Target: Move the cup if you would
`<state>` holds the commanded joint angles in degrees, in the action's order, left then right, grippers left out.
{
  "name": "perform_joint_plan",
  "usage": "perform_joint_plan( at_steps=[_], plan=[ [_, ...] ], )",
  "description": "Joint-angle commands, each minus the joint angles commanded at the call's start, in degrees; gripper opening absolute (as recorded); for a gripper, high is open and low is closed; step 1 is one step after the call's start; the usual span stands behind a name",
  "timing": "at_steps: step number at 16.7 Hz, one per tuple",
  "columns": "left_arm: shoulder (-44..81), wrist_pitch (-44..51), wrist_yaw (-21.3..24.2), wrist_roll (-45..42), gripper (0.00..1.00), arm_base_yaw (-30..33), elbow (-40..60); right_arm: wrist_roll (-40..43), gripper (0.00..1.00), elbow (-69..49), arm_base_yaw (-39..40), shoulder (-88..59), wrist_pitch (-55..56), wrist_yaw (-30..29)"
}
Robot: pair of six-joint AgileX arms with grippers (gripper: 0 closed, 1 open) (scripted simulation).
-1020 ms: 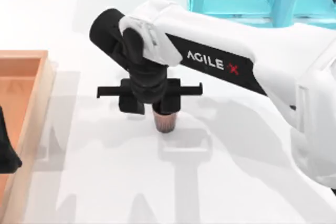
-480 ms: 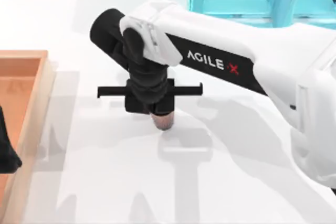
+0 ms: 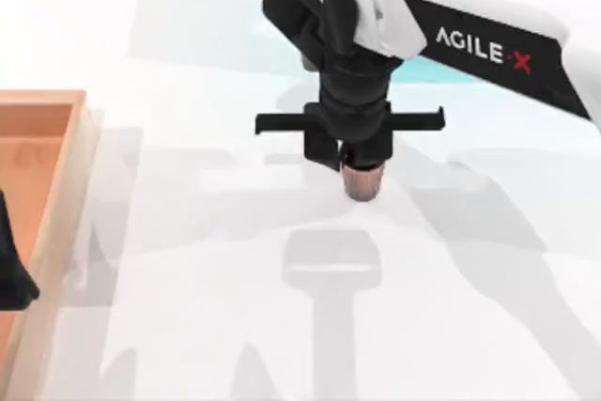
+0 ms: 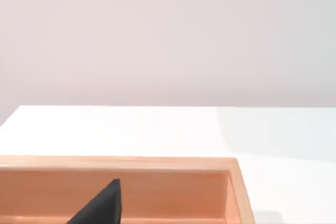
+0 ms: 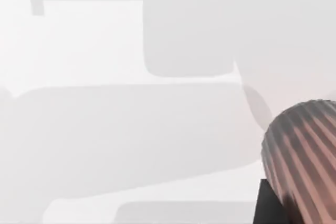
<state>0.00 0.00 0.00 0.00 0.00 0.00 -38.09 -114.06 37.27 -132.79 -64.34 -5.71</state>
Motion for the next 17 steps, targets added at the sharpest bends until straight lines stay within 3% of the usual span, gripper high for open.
perform_joint_plan(
  at_steps=[8, 17],
  plan=[
    [0.0, 0.0, 0.0, 0.0, 1.00, 0.0, 0.0, 26.1, 0.00, 26.9, -26.6, 23.8, 0.3, 7.5],
    [0.0, 0.0, 0.0, 0.0, 1.00, 0.0, 0.0, 28.9, 0.00, 31.3, -29.4, 25.6, 2.3, 8.4]
  ],
)
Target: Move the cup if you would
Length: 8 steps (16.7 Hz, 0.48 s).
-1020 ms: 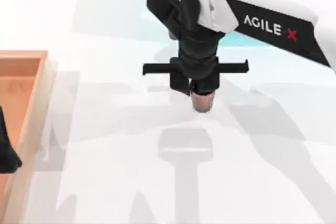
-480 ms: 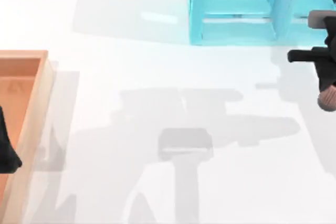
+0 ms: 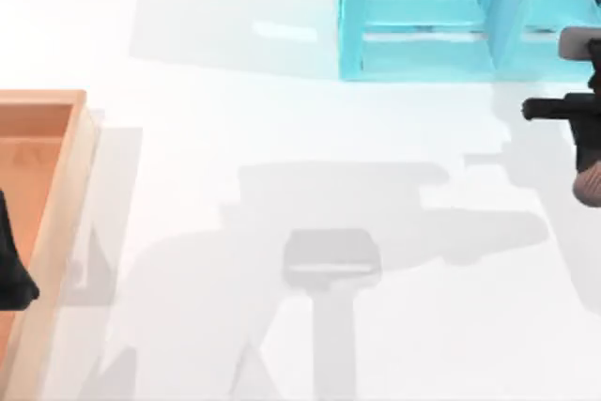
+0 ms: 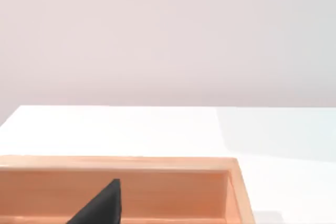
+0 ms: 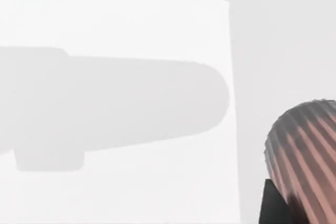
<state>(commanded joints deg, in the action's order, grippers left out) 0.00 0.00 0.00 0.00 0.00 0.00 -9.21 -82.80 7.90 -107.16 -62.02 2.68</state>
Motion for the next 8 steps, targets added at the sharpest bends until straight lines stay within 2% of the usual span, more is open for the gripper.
perform_joint_plan(
  at_steps=[8],
  plan=[
    [0.0, 0.0, 0.0, 0.0, 1.00, 0.0, 0.0, 0.5, 0.00, 8.3, -0.6, -3.1, 11.8, 0.2]
  ],
)
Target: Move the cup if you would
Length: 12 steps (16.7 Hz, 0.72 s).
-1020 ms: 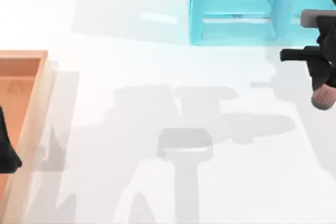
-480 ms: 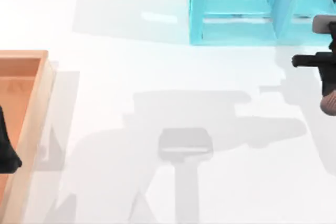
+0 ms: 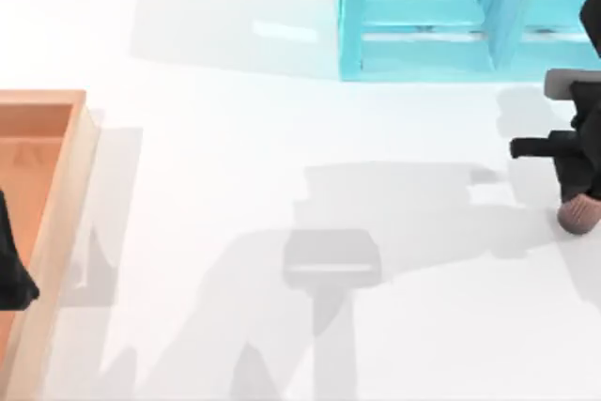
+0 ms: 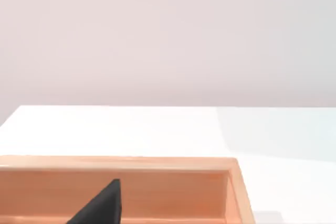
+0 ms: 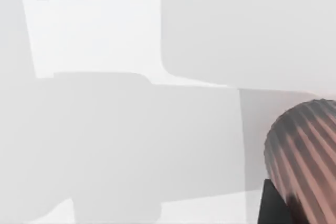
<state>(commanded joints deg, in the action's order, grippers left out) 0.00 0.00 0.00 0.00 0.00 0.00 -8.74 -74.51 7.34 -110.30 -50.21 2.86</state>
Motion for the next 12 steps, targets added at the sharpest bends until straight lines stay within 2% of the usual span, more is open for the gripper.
perform_joint_plan(
  at_steps=[3, 12],
  plan=[
    [0.0, 0.0, 0.0, 0.0, 1.00, 0.0, 0.0, 0.0, 0.00, 0.0, 0.0, 0.0, 0.0, 0.0],
    [0.0, 0.0, 0.0, 0.0, 1.00, 0.0, 0.0, 0.0, 0.68, 0.0, 0.0, 0.0, 0.0, 0.0]
  ],
)
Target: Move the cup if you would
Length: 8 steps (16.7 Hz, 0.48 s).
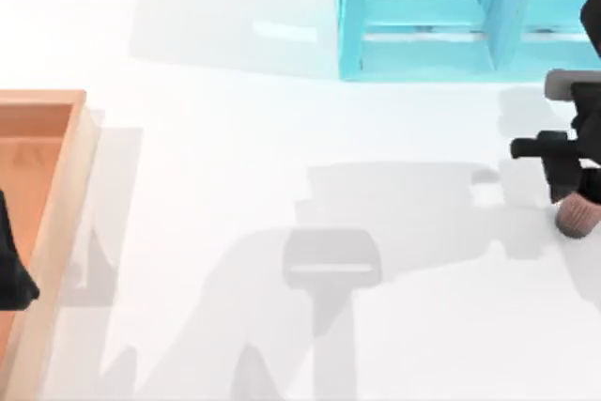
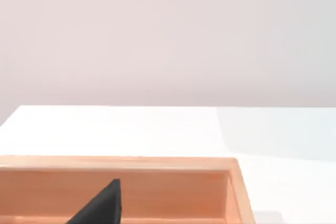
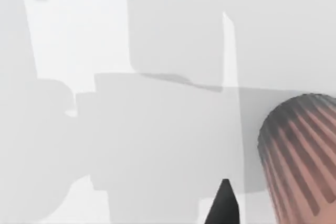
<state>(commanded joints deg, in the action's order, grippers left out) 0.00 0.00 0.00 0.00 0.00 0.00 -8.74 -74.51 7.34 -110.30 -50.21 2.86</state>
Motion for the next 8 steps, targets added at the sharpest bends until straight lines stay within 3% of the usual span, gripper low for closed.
perform_joint_plan(
  at_steps=[4, 8],
  plan=[
    [0.0, 0.0, 0.0, 0.0, 1.00, 0.0, 0.0, 0.0, 0.98, 0.0, 0.0, 0.0, 0.0, 0.0],
    [0.0, 0.0, 0.0, 0.0, 1.00, 0.0, 0.0, 0.0, 1.00, 0.0, 0.0, 0.0, 0.0, 0.0]
  ],
)
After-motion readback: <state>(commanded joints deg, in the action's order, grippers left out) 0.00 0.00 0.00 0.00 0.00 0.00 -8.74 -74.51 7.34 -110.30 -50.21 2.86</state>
